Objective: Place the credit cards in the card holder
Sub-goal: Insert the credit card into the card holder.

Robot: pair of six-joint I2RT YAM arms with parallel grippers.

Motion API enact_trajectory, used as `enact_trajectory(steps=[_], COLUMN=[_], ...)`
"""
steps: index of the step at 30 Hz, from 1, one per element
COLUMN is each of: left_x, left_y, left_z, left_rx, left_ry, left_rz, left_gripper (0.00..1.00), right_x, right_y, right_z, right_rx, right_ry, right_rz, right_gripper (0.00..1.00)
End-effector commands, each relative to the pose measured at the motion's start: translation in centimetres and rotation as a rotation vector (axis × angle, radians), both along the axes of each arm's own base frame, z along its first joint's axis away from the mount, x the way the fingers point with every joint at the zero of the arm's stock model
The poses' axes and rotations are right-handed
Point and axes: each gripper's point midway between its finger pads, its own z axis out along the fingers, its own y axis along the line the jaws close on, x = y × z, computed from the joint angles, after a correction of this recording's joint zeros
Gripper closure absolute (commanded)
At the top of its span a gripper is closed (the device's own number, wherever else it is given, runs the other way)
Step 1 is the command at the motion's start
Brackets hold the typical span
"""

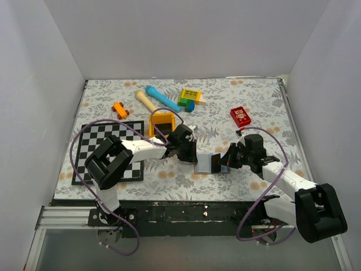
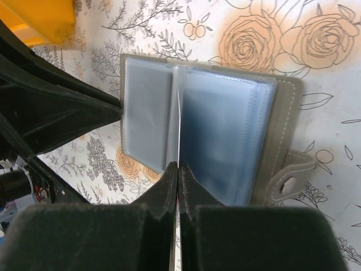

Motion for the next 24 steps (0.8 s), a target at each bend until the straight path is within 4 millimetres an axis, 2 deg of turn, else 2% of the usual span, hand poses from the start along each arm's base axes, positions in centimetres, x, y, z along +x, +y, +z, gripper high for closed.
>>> enact_trajectory(steps=[1, 19, 24], left_x=[0.4, 0.1, 0.4], left_y=[-0.3, 0.2, 0.7], left_z=[0.2, -1.5, -0.8], left_rx=[-0.002, 0.033, 0.044], left_ry=[-0.025, -0.007, -0.030], left_rz=[0.000, -0.002, 0.016], left_gripper=[0.87, 0.90, 0.91], right_x=[0.8, 1.4, 1.3], right_y=[-0.2, 1.6, 1.4], right_z=[-0.2, -0.7, -0.8], right_rx=[0.026, 0.165, 0.156], right_ry=[0.007, 0.080, 0.078], right_rz=[-0.033, 0.017, 0.009], right_gripper=[0.99, 0.99, 0.99])
